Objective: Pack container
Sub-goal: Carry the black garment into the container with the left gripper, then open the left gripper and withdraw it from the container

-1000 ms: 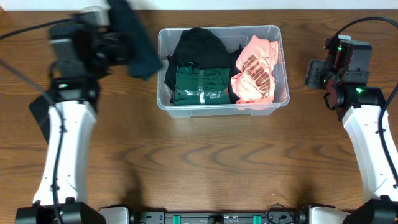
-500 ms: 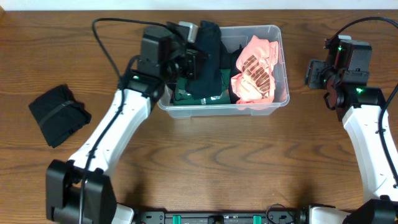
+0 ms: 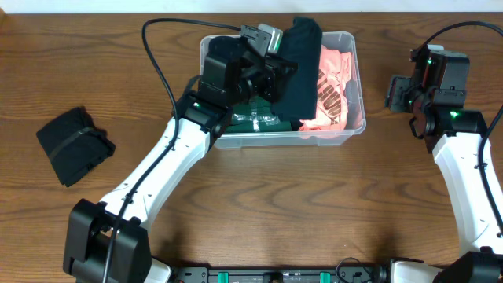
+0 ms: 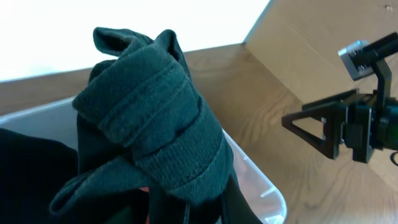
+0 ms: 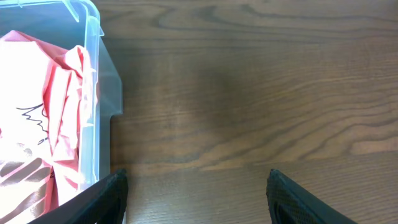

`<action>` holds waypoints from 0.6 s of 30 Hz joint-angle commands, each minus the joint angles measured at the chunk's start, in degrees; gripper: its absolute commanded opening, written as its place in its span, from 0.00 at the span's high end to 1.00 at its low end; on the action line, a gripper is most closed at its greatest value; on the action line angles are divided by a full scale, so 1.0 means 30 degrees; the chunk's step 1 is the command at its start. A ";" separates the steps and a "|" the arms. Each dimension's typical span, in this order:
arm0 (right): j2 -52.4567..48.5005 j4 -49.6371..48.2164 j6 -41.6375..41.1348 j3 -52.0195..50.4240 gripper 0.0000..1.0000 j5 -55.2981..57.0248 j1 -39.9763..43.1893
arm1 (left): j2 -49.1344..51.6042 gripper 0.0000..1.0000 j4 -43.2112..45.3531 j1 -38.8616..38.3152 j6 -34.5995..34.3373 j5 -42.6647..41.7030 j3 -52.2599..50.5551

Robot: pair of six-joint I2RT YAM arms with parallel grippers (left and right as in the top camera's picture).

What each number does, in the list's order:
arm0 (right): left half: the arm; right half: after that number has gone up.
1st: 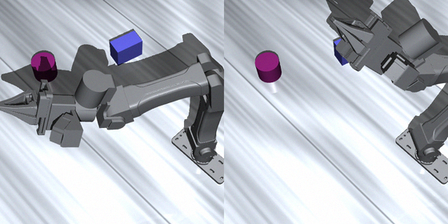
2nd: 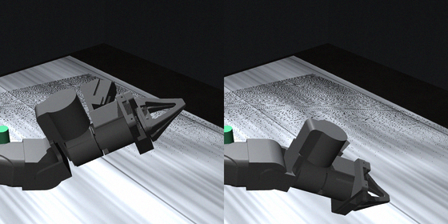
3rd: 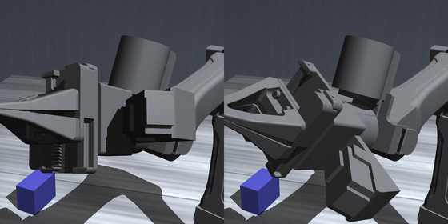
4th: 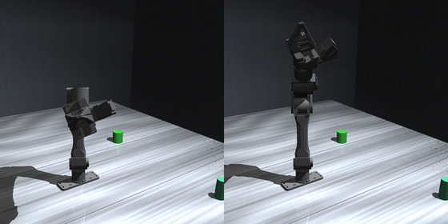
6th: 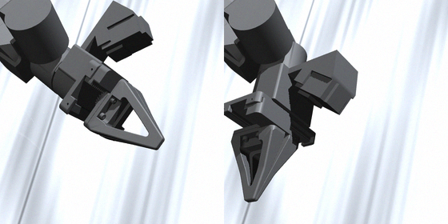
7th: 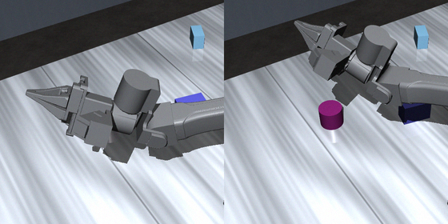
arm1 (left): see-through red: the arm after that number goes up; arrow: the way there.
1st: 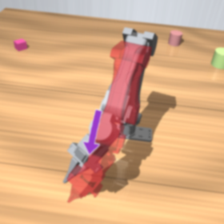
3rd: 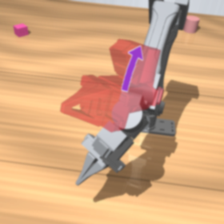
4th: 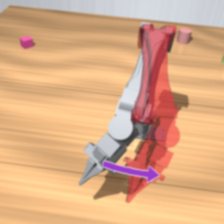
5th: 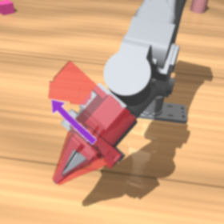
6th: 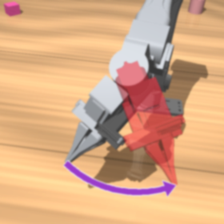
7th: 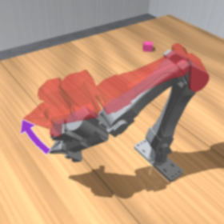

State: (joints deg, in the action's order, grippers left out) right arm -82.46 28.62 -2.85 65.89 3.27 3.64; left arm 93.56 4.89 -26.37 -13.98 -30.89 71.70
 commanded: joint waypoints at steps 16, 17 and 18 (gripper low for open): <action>-0.0058 0.0233 -0.0313 0.0000 0.31 0.0131 0.0160 | 0.2849 0.02 -0.2018 0.1056 0.2747 0.7679 0.0240; -0.0058 0.0240 -0.0313 0.0000 0.31 0.0131 0.0160 | 0.2572 0.02 -0.2047 0.1406 0.2739 0.7679 0.0240; -0.0058 0.0240 -0.0313 0.0000 0.31 0.0131 0.0160 | 0.2200 0.02 -0.2076 0.1829 0.2725 0.7664 0.0240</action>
State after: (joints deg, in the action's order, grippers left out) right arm -82.46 29.17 -2.85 65.89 3.27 3.64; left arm 103.22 -1.19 -24.10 -8.69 -15.18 71.70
